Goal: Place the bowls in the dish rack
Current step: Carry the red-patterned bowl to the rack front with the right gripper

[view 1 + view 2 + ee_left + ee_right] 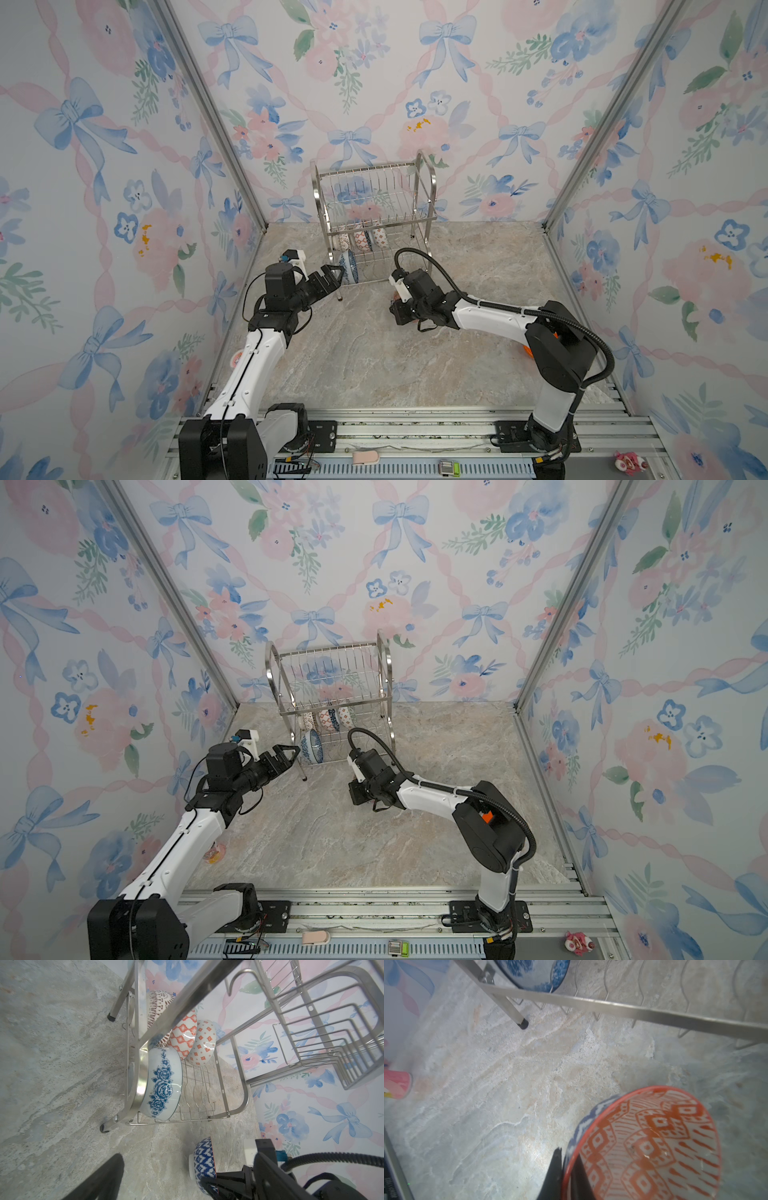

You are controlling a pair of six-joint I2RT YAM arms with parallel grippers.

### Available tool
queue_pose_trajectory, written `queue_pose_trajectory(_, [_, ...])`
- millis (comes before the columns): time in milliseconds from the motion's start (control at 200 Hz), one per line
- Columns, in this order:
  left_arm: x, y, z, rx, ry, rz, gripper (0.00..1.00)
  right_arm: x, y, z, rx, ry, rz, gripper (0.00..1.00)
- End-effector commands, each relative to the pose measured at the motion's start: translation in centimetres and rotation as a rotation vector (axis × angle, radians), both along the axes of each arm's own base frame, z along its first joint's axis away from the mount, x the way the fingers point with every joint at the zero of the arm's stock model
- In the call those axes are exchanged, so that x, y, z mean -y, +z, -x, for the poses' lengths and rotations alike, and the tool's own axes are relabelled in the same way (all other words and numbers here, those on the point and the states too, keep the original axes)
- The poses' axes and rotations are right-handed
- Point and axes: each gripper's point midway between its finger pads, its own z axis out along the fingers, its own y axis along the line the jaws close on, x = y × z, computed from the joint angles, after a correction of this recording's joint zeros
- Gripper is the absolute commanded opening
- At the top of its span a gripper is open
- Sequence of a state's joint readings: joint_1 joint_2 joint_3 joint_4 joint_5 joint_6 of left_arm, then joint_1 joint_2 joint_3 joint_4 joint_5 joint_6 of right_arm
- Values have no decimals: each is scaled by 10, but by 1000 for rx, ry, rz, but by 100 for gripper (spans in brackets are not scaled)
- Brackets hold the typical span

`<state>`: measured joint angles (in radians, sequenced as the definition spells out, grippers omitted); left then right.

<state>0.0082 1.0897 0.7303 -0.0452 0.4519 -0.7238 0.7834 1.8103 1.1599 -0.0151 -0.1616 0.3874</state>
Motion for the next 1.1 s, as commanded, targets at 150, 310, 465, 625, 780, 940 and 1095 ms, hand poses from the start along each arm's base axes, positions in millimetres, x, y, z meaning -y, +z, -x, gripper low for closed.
queue_pose_trajectory(150, [7, -2, 0, 6, -40, 35, 98, -27, 105, -12, 96, 58, -409, 0])
queue_pose_trajectory(310, [7, -3, -2, 8, -40, 36, 98, -30, 137, -22, 106, 45, -600, 0])
queue_pose_trajectory(465, [8, -2, -4, 11, -47, 39, 98, -40, 151, -34, 111, 61, -712, 0])
queue_pose_trajectory(625, [9, -1, -4, 18, -58, 30, 98, -48, 155, -49, 95, 53, -821, 0])
queue_pose_trajectory(780, [10, -3, -3, 17, -67, 27, 98, -57, 147, -60, 94, 47, -838, 0])
queue_pose_trajectory(940, [11, -4, -2, 17, -74, 21, 98, -62, 147, -67, 99, 47, -873, 0])
queue_pose_trajectory(1095, [10, -8, -4, 8, -75, 18, 98, -64, 141, -79, 89, 30, -891, 0])
